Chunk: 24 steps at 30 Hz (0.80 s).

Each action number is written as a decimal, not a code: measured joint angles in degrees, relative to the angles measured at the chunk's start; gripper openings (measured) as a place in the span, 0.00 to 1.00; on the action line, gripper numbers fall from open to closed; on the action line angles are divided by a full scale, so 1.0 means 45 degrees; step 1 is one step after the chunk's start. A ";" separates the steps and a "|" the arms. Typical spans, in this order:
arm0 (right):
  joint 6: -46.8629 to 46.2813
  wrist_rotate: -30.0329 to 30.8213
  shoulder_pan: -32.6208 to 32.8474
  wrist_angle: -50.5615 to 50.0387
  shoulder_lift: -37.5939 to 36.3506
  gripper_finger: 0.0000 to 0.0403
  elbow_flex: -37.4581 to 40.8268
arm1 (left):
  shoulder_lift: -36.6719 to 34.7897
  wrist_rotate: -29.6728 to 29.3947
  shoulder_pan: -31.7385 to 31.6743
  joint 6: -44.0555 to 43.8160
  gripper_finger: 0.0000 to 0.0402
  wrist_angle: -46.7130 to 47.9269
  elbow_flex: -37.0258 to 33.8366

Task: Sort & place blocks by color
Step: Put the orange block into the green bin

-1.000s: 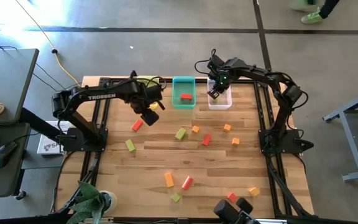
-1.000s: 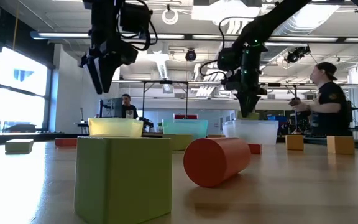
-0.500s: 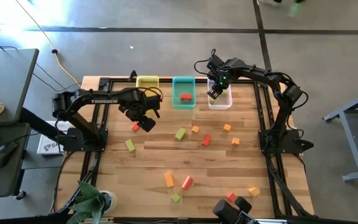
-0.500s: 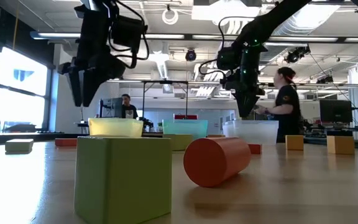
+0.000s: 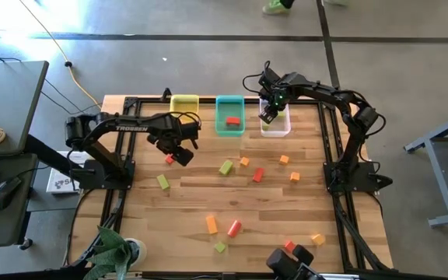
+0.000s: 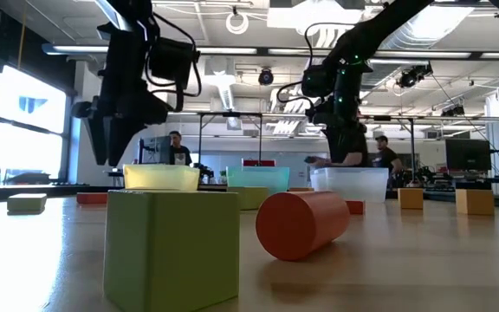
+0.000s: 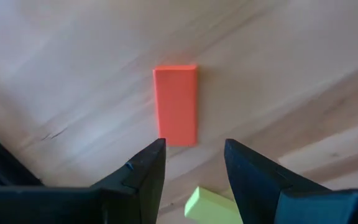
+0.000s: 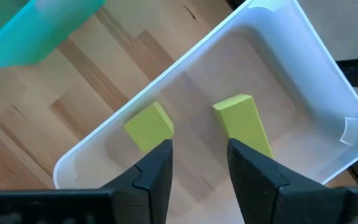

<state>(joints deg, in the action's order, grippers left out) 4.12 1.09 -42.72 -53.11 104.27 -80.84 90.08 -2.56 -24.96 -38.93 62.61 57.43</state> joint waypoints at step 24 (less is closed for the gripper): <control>-0.0712 -0.0114 0.0000 -0.0096 0.0005 0.35 0.0000 | 0.0000 0.0808 -0.1367 0.0796 0.38 -0.2356 -0.2008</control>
<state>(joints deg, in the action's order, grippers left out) 0.92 0.58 -42.72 -53.54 104.29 -80.84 90.08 1.08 -31.11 -35.35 52.01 48.39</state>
